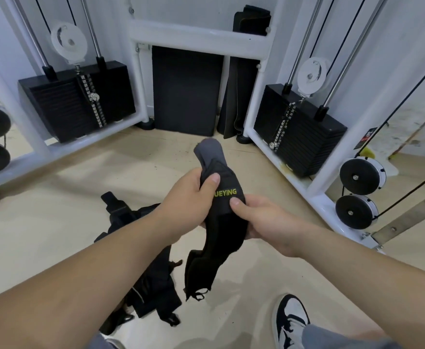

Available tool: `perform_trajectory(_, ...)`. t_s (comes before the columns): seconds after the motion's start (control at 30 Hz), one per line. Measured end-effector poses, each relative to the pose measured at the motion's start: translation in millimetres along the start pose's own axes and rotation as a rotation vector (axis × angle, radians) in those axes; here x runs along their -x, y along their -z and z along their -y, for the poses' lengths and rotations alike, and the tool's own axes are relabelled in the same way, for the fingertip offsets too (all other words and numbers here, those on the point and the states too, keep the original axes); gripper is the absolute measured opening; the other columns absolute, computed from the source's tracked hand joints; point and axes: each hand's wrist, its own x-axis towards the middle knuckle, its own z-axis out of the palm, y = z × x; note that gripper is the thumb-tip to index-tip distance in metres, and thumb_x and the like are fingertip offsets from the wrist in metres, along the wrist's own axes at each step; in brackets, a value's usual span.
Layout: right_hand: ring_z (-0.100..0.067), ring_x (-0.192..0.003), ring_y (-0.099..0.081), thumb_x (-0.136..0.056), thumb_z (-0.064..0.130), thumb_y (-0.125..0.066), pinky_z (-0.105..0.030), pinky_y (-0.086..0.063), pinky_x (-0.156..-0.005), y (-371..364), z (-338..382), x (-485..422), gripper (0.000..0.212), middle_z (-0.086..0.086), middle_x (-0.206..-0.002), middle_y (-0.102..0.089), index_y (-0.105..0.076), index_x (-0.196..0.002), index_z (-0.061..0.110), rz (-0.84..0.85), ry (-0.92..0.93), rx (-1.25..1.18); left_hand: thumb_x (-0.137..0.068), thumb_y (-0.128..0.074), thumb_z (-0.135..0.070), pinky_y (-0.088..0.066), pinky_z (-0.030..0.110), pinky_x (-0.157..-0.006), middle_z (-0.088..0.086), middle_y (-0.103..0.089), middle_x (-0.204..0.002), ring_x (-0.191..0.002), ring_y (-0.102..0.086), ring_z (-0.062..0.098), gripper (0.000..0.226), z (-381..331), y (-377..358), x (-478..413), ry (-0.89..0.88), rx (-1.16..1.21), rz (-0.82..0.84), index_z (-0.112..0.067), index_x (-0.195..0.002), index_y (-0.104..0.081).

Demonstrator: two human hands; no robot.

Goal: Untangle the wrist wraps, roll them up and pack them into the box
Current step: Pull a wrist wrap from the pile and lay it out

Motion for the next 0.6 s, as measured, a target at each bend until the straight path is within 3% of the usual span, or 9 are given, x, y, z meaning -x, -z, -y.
perform_trajectory(0.07, -0.026, -0.121, -0.073, -0.116, 0.038, -0.040, -0.055, -0.055, -0.108, -4, -2, 4, 0.035, -0.002, -0.126, -0.078, -0.064, -0.137, 0.025, -0.096, 0.005, -0.010, -0.110, -0.048, -0.043, -0.062, 0.029, -0.065, -0.003, -0.078, -0.106, -0.091, -0.077, 0.012, 0.026, 0, -3, 4, 0.088, 0.084, 0.057, -0.026, -0.121, -0.064)
perform_trajectory(0.2, -0.023, -0.121, -0.070, -0.113, 0.043, -0.041, -0.053, -0.052, -0.111, -5, 8, 14, 0.035, 0.001, -0.126, -0.076, -0.066, -0.133, 0.028, -0.378, 0.030, -0.127, -0.108, -0.052, -0.047, -0.060, 0.040, -0.099, -0.006, -0.079, -0.116, -0.108, -0.075, 0.014, 0.031, 10, -17, 17, 0.177, 0.110, 0.299, -0.028, -0.128, -0.066)
perform_trajectory(0.27, -0.021, -0.120, -0.068, -0.113, 0.040, -0.040, -0.049, -0.051, -0.111, -4, 15, 24, 0.034, 0.002, -0.125, -0.075, -0.067, -0.129, 0.027, -0.520, 0.040, -0.169, -0.109, -0.055, -0.034, -0.058, 0.036, -0.100, -0.006, -0.078, -0.119, -0.112, -0.074, 0.012, 0.024, 11, -25, 27, 0.130, 0.064, 0.438, -0.028, -0.130, -0.065)
perform_trajectory(0.33, -0.021, -0.121, -0.065, -0.113, 0.041, -0.040, -0.048, -0.050, -0.113, -1, 19, 31, 0.033, 0.003, -0.126, -0.073, -0.065, -0.131, 0.028, -0.599, 0.022, -0.232, -0.109, -0.055, -0.019, -0.058, 0.029, -0.095, -0.006, -0.077, -0.120, -0.114, -0.073, 0.010, 0.026, 10, -31, 34, 0.059, 0.032, 0.464, -0.026, -0.132, -0.063)
perform_trajectory(0.43, -0.025, -0.126, -0.060, -0.112, 0.043, -0.041, -0.047, -0.048, -0.114, 10, 29, 36, 0.035, -0.002, -0.134, -0.066, -0.060, -0.134, 0.022, -0.655, -0.061, -0.272, -0.110, -0.052, -0.019, -0.057, 0.029, -0.097, -0.004, -0.076, -0.117, -0.110, -0.072, 0.011, 0.021, 15, -36, 39, -0.002, -0.056, 0.410, -0.024, -0.128, -0.062)
perform_trajectory(0.5, -0.028, -0.123, -0.063, -0.113, 0.038, -0.042, -0.046, -0.054, -0.105, 24, 34, 37, 0.035, -0.007, -0.133, -0.066, -0.059, -0.134, 0.016, -0.632, -0.129, -0.264, -0.111, -0.050, -0.026, -0.054, 0.030, -0.087, -0.002, -0.073, -0.102, -0.091, -0.068, 0.013, 0.015, 21, -41, 40, -0.012, -0.137, 0.351, -0.020, -0.117, -0.062)
perform_trajectory(0.6, -0.030, -0.114, -0.071, -0.112, 0.033, -0.052, -0.047, -0.062, -0.091, 46, 34, 39, 0.027, -0.009, -0.124, -0.073, -0.065, -0.125, 0.014, -0.395, -0.152, -0.136, -0.111, -0.046, -0.030, -0.054, 0.037, -0.078, 0.003, -0.066, -0.090, -0.079, -0.061, 0.019, 0.019, 35, -51, 30, 0.003, -0.190, 0.254, -0.017, -0.109, -0.060)
